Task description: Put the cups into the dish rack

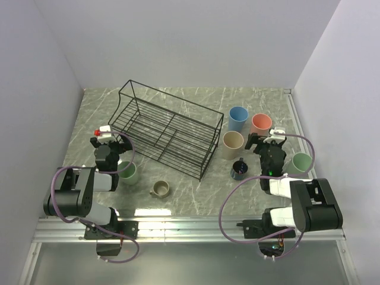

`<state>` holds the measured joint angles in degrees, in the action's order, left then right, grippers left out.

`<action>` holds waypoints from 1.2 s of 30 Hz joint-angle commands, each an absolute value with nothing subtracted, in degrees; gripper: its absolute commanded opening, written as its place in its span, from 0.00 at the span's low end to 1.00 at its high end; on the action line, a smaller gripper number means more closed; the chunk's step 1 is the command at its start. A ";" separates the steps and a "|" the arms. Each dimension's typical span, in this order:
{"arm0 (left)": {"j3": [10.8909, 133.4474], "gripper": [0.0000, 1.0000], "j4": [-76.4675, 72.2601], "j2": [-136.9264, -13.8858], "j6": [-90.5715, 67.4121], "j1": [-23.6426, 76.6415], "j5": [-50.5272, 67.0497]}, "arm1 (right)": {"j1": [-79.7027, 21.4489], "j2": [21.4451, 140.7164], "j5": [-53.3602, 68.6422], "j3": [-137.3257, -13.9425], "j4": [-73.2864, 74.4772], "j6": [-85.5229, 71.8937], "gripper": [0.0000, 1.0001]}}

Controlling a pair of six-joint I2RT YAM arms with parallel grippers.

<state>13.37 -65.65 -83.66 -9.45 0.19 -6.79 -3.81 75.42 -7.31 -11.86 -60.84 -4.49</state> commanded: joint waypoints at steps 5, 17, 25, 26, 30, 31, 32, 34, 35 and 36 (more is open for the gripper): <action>14.68 1.00 -68.47 -83.58 -8.70 0.09 -4.83 | -4.39 67.42 -3.07 -24.07 -36.77 -3.06 1.00; 14.59 0.99 -68.64 -83.58 -8.70 0.09 -4.83 | -10.54 41.36 -6.32 -19.34 -16.46 -10.45 1.00; 14.59 0.99 -68.55 -83.58 -8.61 0.09 -4.83 | -14.59 18.74 -7.89 -26.61 9.20 -26.85 1.00; 14.76 1.00 -68.47 -83.58 -8.61 0.09 -4.83 | -14.59 15.76 -11.04 -28.20 12.45 -35.94 1.00; 14.50 0.99 -68.90 -83.24 -8.70 0.09 -5.18 | -14.59 9.15 -10.83 -30.69 19.44 -42.45 1.00; 15.29 0.99 -67.95 -82.88 -8.18 0.17 -4.84 | -14.68 8.36 -7.33 -30.24 18.12 -40.88 1.00; 15.64 0.99 -65.50 -82.36 -8.00 0.18 -3.79 | -14.50 8.26 -4.08 -30.06 17.50 -38.17 1.00; 16.87 0.99 -63.38 -80.43 -8.52 0.18 -4.47 | -14.59 9.66 -0.70 -32.16 22.47 -39.28 1.00; 17.83 0.99 -56.58 -79.29 -9.13 0.18 -5.87 | -14.59 11.76 -0.44 -33.21 24.94 -41.20 1.00; 19.32 0.99 -50.95 -77.36 -9.31 0.18 -8.32 | -14.68 12.73 0.00 -34.53 26.87 -40.61 1.00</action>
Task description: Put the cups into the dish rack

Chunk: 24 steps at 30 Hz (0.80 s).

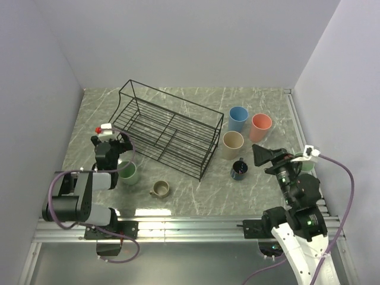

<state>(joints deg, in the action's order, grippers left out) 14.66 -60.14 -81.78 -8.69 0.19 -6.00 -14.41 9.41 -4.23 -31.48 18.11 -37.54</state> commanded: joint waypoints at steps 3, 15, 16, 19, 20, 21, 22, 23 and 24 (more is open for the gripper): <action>31.77 0.99 -26.73 -78.39 -13.44 0.09 -11.77 | -14.59 16.34 9.66 -35.24 28.90 -39.28 1.00; 35.06 0.99 2.69 -60.30 -33.89 0.09 -21.52 | -12.57 31.65 11.44 -33.67 36.39 -44.03 1.00; 36.55 0.99 6.73 -60.03 -39.76 0.09 -23.19 | -12.31 30.68 8.12 -33.58 38.04 -48.04 1.00; 40.95 0.99 12.74 -59.07 -38.07 -1.76 -19.00 | -11.87 28.13 6.24 -31.99 38.23 -48.17 1.00; 41.83 0.99 14.14 -58.02 -37.53 -1.76 -17.85 | -11.87 28.73 5.89 -32.25 40.06 -47.90 1.00; 43.75 0.99 15.28 -57.75 -37.62 -1.84 -18.45 | -11.87 29.70 4.93 -32.60 41.12 -47.38 1.00; 44.90 0.99 17.03 -57.57 -38.40 -1.76 -19.24 | -11.87 32.06 4.49 -32.96 42.00 -45.89 1.00; 46.83 0.99 19.23 -57.13 -38.50 -1.84 -19.77 | -11.87 33.21 4.31 -33.48 42.97 -45.18 0.97; 47.63 0.99 20.20 -56.87 -38.76 -1.76 -19.95 | -11.87 34.27 4.31 -33.66 43.15 -44.48 0.94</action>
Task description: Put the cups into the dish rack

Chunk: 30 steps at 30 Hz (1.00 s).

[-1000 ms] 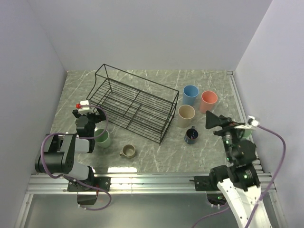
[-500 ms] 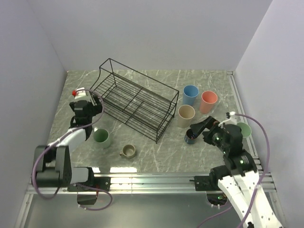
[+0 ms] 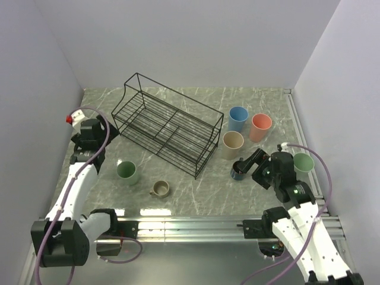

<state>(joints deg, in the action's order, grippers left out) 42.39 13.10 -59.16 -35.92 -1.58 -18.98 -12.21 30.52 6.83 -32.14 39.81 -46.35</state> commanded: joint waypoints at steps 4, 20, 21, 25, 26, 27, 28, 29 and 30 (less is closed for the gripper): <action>50.97 0.85 24.07 -57.74 -40.17 -1.50 -18.11 | -11.69 39.10 1.86 -34.89 43.07 -44.11 0.88; 61.34 0.78 33.39 -58.01 -38.76 4.04 -13.54 | -11.25 57.39 -1.93 -37.71 37.10 -47.37 0.45; 61.87 0.78 33.57 -57.92 -38.41 4.39 -13.01 | -11.25 58.52 -2.11 -37.88 36.83 -47.11 0.40; 63.72 0.80 33.93 -56.78 -38.06 5.97 -10.47 | -11.25 61.07 -2.29 -38.58 36.21 -46.50 0.31; 64.59 0.81 34.01 -56.78 -37.88 6.15 -9.50 | -11.25 61.61 -2.29 -38.67 36.12 -46.32 0.25; 65.03 0.81 34.27 -56.95 -37.01 6.24 -7.06 | -11.34 62.48 -2.20 -38.76 36.12 -45.97 0.22; 65.56 0.81 34.54 -57.13 -36.74 6.85 -6.42 | -11.25 62.84 -2.11 -38.85 35.95 -45.79 0.20; 66.61 0.82 34.80 -57.48 -36.48 7.12 -5.89 | -11.25 63.36 -1.85 -38.85 35.86 -45.62 0.16; 67.14 0.83 35.33 -57.48 -35.95 7.29 -4.41 | -11.25 63.98 -1.50 -38.76 35.60 -45.44 0.13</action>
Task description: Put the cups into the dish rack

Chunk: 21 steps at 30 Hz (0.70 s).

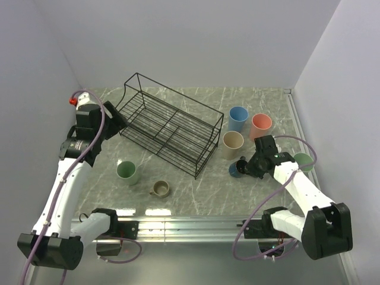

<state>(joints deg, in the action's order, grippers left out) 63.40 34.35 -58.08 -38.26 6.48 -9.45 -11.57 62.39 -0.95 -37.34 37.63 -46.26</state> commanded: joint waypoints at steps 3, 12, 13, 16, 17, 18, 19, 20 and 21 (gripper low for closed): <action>69.34 0.89 35.59 -57.04 -35.07 7.82 -2.73 | -11.25 65.04 -0.18 -38.41 35.24 -44.56 0.00; 74.27 0.92 33.93 -56.08 -36.56 8.53 10.17 | -11.16 58.37 2.37 -46.48 44.55 -43.50 0.00; 74.18 0.91 32.97 -55.81 -36.82 8.53 12.20 | -11.25 56.27 3.16 -49.28 45.69 -43.59 0.00; 73.13 0.92 26.74 -54.41 -39.19 8.79 24.13 | -11.25 52.04 7.20 -55.17 49.21 -45.17 0.00; 71.73 0.93 23.93 -53.62 -40.07 8.88 30.70 | -11.34 51.07 8.60 -56.50 49.91 -45.87 0.00; 70.94 0.93 18.34 -53.44 -42.60 9.14 34.68 | -11.34 49.41 10.79 -57.82 49.40 -46.92 0.00; 69.97 0.94 14.45 -53.35 -44.45 9.40 37.85 | -11.25 48.70 15.68 -59.66 48.35 -47.54 0.00; 67.87 0.94 10.85 -53.70 -46.65 9.75 40.58 | -11.16 48.08 19.47 -60.03 44.25 -48.51 0.00; 66.63 0.94 2.20 -53.88 -52.24 9.93 46.61 | -11.25 47.03 22.64 -60.29 41.43 -51.56 0.00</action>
